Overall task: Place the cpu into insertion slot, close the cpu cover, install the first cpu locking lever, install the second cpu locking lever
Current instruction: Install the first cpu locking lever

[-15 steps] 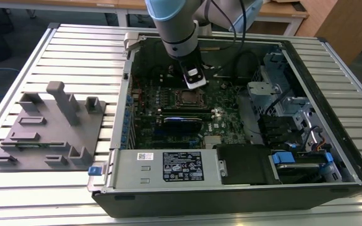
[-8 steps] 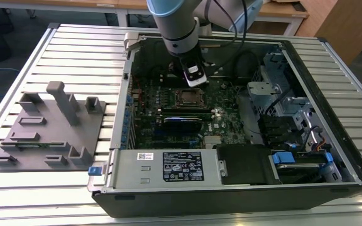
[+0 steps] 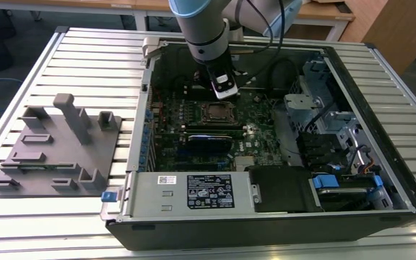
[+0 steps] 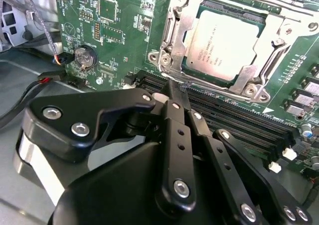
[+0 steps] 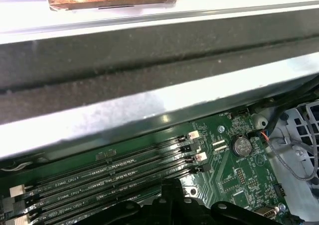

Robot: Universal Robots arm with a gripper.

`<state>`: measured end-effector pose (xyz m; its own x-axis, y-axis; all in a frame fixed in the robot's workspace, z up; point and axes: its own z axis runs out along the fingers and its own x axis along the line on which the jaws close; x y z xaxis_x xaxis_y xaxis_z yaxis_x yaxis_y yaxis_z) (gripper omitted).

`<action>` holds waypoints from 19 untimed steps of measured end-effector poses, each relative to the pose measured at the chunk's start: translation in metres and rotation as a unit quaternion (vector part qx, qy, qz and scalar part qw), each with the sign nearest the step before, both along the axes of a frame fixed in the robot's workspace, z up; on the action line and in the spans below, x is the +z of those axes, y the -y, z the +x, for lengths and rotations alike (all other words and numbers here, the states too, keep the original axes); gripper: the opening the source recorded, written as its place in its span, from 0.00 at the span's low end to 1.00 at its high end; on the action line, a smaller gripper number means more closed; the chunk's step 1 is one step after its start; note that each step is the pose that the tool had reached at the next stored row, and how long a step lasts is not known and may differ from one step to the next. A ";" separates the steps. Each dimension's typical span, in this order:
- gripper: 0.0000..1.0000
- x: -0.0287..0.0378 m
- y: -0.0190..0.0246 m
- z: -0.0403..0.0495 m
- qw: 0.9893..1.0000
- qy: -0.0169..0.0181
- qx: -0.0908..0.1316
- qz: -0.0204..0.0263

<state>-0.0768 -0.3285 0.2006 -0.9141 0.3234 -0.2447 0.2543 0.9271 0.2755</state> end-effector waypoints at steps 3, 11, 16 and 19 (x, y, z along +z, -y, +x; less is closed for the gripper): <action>0.10 0.0000 0.0000 0.0000 1.000 0.000 0.000 0.000; 0.10 0.0000 0.0000 0.0000 0.998 -0.005 -0.004 -0.054; 0.10 0.0000 0.0000 0.0000 0.998 -0.005 -0.004 -0.062; 0.10 -0.0002 0.0000 0.0005 0.998 -0.014 -0.003 -0.062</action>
